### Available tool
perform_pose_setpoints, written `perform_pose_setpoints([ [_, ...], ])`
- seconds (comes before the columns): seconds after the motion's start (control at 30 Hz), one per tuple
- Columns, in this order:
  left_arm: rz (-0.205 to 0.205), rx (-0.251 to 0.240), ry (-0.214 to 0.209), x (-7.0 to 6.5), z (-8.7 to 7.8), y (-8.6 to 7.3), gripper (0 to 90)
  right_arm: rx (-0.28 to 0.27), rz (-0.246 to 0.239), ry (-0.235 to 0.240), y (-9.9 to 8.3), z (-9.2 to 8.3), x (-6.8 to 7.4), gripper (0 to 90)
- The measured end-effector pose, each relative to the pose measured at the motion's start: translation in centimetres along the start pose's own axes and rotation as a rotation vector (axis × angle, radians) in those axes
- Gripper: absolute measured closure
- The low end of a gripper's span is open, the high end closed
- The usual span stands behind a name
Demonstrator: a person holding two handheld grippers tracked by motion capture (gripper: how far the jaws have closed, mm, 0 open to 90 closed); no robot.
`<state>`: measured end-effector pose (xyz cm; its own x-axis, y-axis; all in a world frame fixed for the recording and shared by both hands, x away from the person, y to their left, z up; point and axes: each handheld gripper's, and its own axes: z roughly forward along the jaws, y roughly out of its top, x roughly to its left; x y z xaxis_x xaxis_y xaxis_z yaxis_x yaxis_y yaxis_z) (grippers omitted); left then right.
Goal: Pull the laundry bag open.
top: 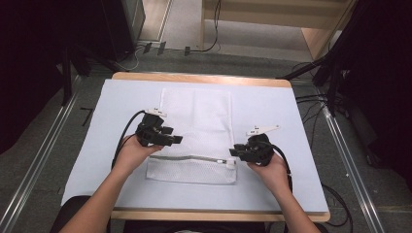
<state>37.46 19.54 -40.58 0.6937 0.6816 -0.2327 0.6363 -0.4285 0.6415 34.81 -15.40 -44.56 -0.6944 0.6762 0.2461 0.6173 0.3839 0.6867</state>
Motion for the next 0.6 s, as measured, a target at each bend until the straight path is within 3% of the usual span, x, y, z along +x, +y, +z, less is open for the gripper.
perform_pose_setpoints([
  [0.27,-0.009,-0.009,-0.04,-1.1,0.7,0.6,43.2,0.024,0.002,0.008,-0.4,0.1,-0.1,83.7],
  [0.5,0.024,0.013,-0.056,-2.2,1.7,0.9,43.8,0.054,-0.017,0.033,-0.8,0.8,0.2,89.7],
  [0.6,0.042,0.029,-0.081,-2.6,2.0,1.0,49.3,0.07,-0.015,0.041,-0.9,0.9,0.4,90.0],
])
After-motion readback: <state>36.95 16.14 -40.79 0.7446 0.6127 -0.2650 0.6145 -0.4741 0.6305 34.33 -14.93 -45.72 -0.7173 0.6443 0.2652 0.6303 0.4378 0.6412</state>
